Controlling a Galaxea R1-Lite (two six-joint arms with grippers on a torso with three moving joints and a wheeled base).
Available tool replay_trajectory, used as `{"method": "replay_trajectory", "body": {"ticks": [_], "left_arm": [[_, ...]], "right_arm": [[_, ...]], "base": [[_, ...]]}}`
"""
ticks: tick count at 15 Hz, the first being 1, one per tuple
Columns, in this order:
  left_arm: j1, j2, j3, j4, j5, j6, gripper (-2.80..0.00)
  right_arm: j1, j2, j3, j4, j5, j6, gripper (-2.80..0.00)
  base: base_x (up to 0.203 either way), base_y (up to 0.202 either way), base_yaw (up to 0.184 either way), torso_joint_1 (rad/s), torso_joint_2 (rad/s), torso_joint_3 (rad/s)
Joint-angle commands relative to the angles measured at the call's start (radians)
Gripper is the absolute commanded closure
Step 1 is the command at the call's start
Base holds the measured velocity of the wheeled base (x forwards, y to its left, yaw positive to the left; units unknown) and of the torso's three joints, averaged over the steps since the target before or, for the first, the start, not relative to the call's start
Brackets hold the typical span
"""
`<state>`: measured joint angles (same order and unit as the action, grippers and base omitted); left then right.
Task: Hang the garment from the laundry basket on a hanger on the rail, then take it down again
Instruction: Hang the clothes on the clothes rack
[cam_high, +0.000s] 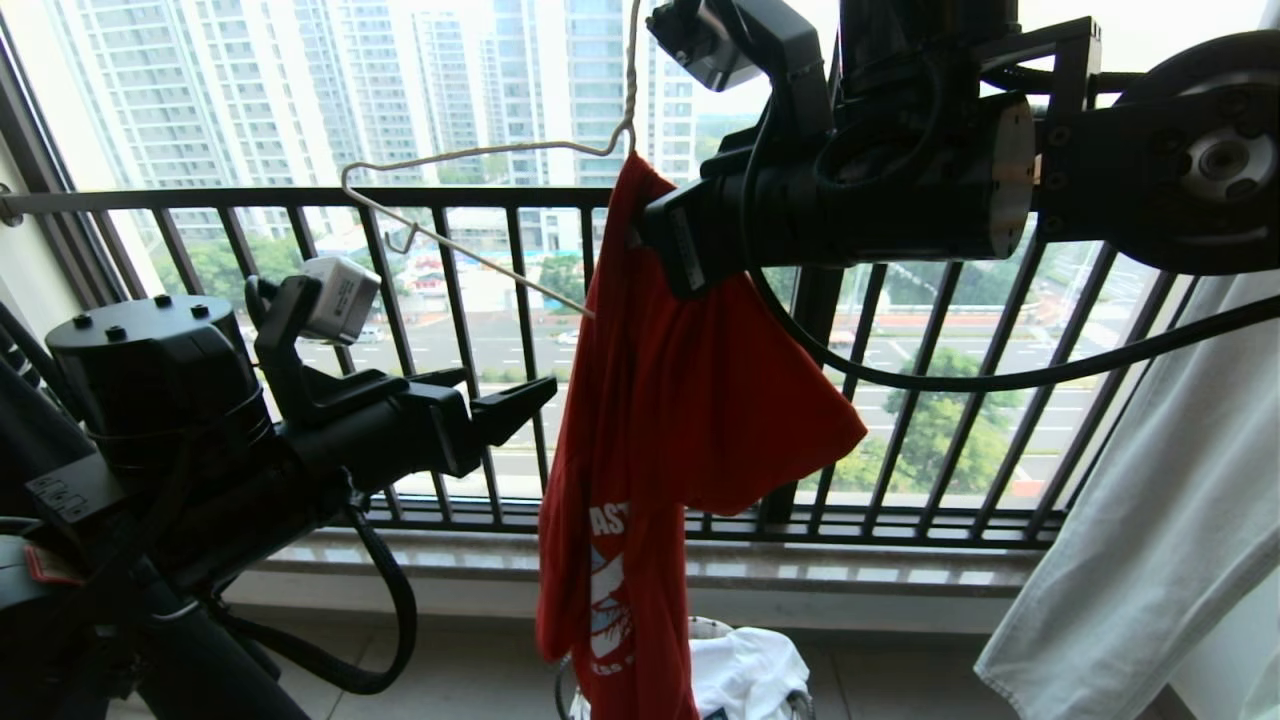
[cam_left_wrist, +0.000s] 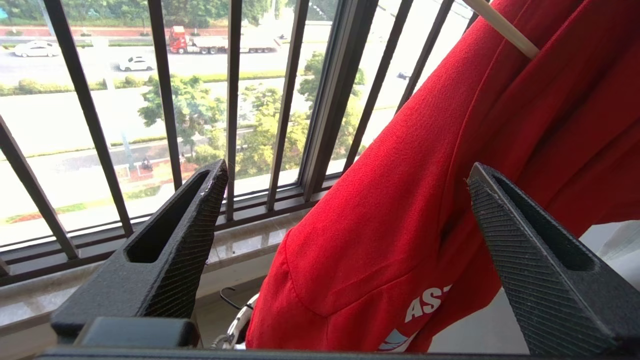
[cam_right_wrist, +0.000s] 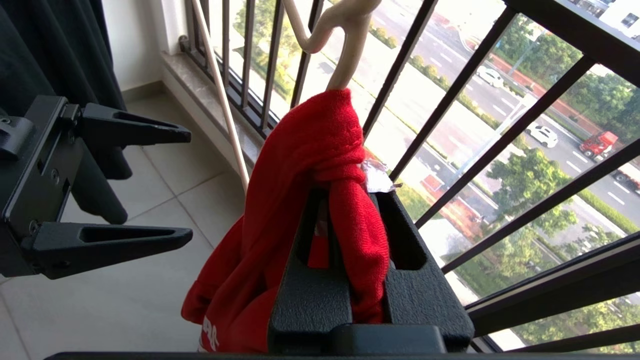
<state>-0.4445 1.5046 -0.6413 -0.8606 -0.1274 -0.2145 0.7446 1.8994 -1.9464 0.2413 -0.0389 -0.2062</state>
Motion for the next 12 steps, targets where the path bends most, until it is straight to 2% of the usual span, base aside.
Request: {"method": "replay_trajectory", "body": {"ticks": [1, 5, 12], "left_arm": [[0.006, 0.009, -0.004, -0.005, 0.000, -0.002, -2.80], [0.001, -0.012, -0.003, 0.001, -0.010, -0.010, -2.80], [-0.053, 0.001, 0.011, 0.002, -0.005, -0.034, -2.80]], "right_arm": [[-0.002, -0.002, 0.001, 0.001, 0.001, -0.002, 0.00], [0.010, 0.003, 0.001, 0.001, 0.001, -0.001, 0.00], [0.024, 0.002, 0.005, 0.000, 0.002, -0.001, 0.00]], "base": [[0.000, 0.000, 0.000, 0.000, 0.00, 0.000], [0.000, 0.000, 0.000, 0.000, 0.00, 0.000], [0.000, 0.000, 0.000, 0.000, 0.00, 0.000]]}}
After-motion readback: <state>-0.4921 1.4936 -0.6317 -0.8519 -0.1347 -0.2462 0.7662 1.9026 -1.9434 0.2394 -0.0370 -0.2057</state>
